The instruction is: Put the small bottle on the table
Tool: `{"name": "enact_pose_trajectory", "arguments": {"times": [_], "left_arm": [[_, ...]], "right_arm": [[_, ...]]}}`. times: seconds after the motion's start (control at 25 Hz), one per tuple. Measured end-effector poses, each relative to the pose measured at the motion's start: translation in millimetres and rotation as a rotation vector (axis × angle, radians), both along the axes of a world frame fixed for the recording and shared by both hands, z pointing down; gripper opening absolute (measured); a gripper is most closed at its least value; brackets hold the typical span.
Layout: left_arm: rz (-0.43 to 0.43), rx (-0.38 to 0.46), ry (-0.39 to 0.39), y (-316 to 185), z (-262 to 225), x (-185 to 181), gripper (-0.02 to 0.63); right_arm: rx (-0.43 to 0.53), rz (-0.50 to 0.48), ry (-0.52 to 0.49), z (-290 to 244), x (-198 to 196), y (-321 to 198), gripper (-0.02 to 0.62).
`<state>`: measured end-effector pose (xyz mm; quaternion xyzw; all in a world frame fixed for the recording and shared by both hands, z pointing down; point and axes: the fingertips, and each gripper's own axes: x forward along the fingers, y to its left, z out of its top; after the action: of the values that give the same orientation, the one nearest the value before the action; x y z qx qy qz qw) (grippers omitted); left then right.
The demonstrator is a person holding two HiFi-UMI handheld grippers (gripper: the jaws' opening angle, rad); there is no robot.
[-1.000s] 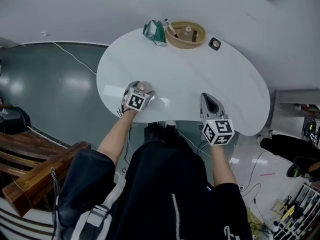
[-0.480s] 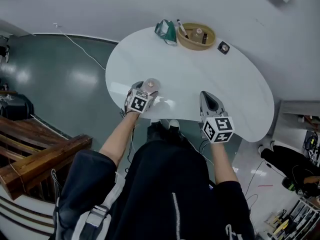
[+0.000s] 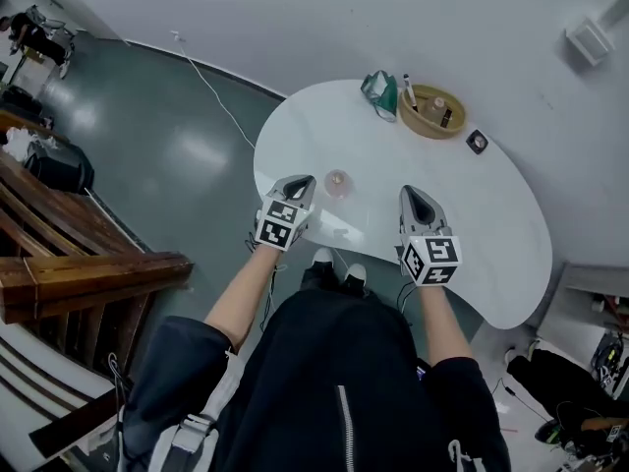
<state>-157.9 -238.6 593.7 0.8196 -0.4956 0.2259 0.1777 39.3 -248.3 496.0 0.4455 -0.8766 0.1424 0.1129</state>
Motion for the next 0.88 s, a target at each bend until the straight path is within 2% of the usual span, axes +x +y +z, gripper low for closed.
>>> {"name": "enact_pose_trajectory", "arguments": {"times": [0.12, 0.36, 0.52, 0.68, 0.88], "left_arm": [[-0.017, 0.062, 0.055, -3, -39, -4, 0.006], [-0.057, 0.189, 0.079, -7, -102, -14, 0.006], [-0.084, 0.214, 0.069, -5, -114, -21, 0.006], [-0.064, 0.239, -0.004, -1, -116, -16, 0.006], [-0.056, 0.250, 0.007, 0, -120, -9, 0.006]], "right_arm": [[0.040, -0.015, -0.008, -11, -7, -8, 0.002], [0.090, -0.048, -0.030, -24, -22, -15, 0.000], [0.103, -0.069, -0.044, -32, -30, -15, 0.000], [0.102, -0.081, -0.046, -33, -32, -15, 0.000], [0.106, -0.075, -0.051, -34, -30, -16, 0.000]]}}
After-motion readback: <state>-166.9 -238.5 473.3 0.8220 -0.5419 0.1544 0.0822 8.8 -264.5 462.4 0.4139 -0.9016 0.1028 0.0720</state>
